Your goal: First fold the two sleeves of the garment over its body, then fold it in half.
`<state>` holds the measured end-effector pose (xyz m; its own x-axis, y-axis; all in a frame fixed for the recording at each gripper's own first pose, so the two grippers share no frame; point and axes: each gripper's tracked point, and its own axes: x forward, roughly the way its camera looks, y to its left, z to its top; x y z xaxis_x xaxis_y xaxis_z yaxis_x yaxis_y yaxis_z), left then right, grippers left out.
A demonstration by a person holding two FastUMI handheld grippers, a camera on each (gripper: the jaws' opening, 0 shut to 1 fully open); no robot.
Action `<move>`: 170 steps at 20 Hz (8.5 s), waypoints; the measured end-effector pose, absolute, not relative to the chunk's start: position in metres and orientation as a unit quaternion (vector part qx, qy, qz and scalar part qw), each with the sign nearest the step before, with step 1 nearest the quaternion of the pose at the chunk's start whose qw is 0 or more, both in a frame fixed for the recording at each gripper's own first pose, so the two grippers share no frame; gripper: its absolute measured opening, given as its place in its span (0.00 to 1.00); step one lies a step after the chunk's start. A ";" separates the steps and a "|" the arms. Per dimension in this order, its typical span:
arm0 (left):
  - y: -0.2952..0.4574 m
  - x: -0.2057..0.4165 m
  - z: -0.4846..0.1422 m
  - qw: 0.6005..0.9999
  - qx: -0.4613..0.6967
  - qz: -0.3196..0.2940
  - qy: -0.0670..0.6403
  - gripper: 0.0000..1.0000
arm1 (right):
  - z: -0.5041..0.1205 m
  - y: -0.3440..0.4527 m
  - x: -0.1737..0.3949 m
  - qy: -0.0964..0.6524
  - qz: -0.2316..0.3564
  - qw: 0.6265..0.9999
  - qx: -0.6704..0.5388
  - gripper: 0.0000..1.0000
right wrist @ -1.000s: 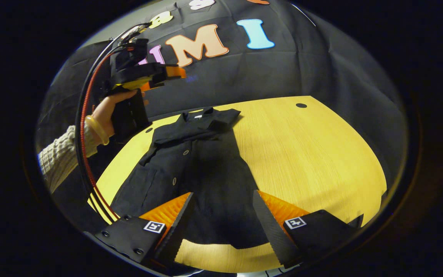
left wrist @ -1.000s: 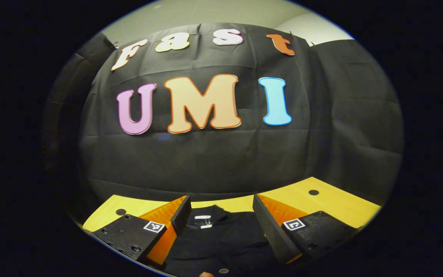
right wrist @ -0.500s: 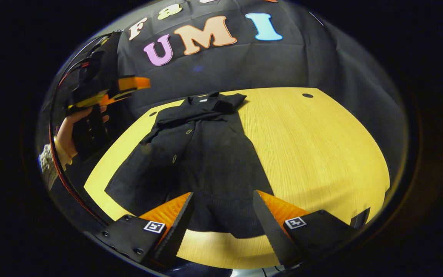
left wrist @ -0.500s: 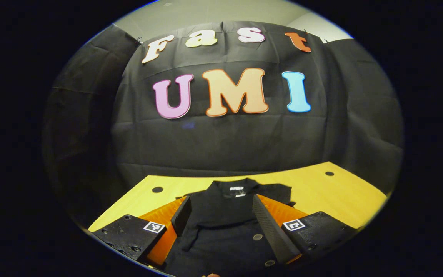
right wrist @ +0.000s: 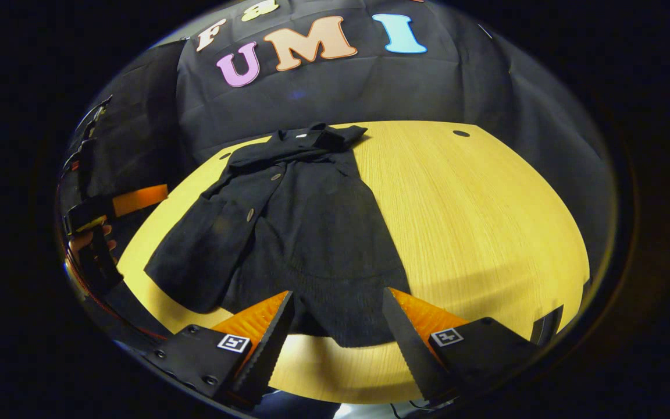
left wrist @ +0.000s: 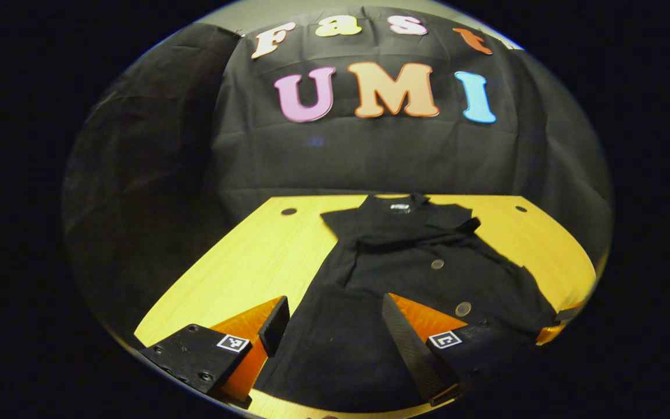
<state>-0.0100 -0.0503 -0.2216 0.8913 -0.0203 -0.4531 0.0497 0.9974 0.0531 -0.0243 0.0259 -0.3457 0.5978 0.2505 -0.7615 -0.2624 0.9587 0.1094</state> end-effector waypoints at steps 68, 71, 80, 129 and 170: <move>-0.081 0.022 -0.234 0.928 0.011 -0.192 0.317 0.00 | -0.250 0.113 0.043 0.350 0.070 0.934 -0.017 0.03; -0.087 0.041 -0.224 0.931 -0.003 -0.189 0.312 0.00 | -0.230 0.119 0.074 0.332 0.075 0.940 -0.020 0.03; -0.098 0.150 -0.166 0.959 -0.026 -0.148 0.242 0.00 | -0.176 0.126 0.196 0.277 0.101 0.955 -0.026 0.03; -0.105 0.269 -0.116 0.988 -0.016 -0.064 0.141 0.97 | -0.153 0.109 0.325 0.224 0.114 0.967 0.024 0.98; -0.063 0.028 -0.075 0.980 -0.012 -0.171 0.103 0.95 | -0.100 0.118 0.034 0.116 0.069 0.990 0.036 0.97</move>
<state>0.0276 -0.0632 -0.0753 0.9201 -0.3382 -0.1974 0.3333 0.9410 -0.0588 0.0338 0.1175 -0.0996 0.9637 0.1445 -0.2243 -0.1276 0.9879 0.0878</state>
